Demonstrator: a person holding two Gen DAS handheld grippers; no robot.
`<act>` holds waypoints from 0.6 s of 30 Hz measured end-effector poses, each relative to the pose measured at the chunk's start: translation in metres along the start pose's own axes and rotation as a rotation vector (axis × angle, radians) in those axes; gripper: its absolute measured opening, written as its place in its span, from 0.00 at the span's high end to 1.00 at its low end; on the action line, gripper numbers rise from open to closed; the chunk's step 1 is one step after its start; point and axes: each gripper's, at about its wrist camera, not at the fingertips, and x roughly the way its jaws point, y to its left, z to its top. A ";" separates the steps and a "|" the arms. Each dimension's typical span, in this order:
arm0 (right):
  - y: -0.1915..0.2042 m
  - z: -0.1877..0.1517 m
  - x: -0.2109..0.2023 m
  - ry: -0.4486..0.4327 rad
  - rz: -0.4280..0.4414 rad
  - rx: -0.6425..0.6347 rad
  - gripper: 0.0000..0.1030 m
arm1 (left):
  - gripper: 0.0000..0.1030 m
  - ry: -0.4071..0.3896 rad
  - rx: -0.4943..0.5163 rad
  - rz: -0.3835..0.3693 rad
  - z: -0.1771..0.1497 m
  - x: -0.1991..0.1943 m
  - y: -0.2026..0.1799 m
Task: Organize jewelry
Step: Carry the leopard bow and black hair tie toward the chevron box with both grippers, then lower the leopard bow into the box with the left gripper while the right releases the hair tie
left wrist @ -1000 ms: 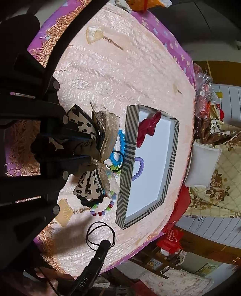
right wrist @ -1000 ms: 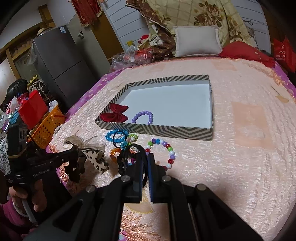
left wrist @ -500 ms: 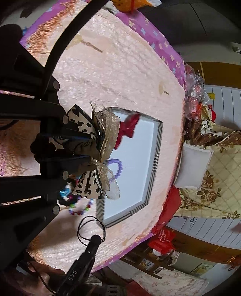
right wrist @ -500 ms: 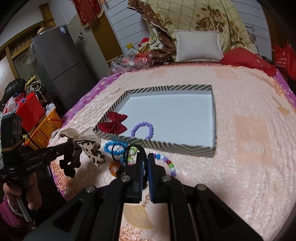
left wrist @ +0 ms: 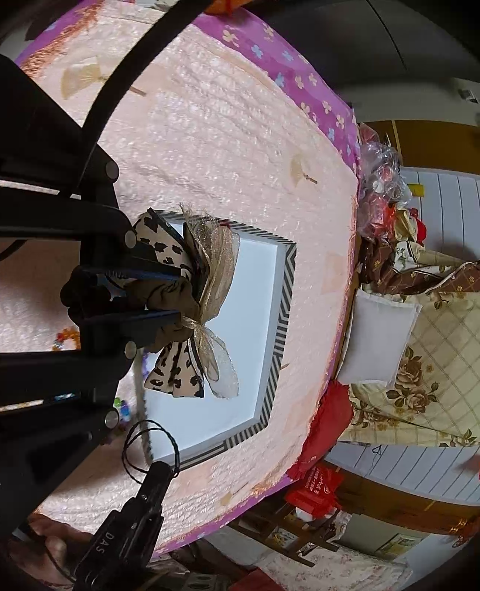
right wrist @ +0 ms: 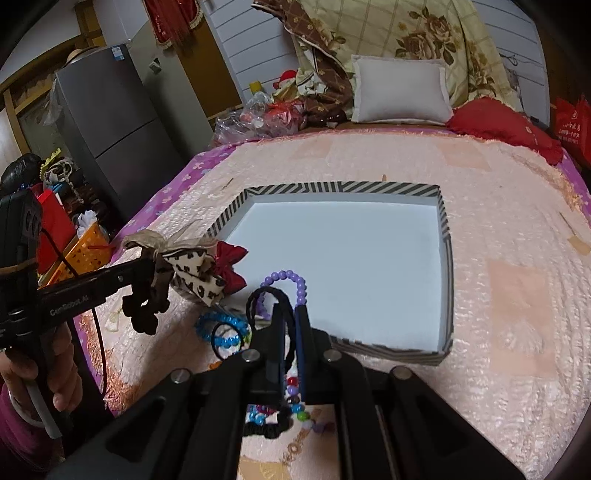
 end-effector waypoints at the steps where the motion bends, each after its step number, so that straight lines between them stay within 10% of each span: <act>1: -0.001 0.002 0.003 0.002 -0.004 -0.001 0.95 | 0.95 0.001 0.000 0.004 0.004 0.005 0.001; 18: -0.008 0.058 0.088 0.144 -0.014 -0.011 0.95 | 0.95 0.089 -0.059 -0.016 0.065 0.085 0.025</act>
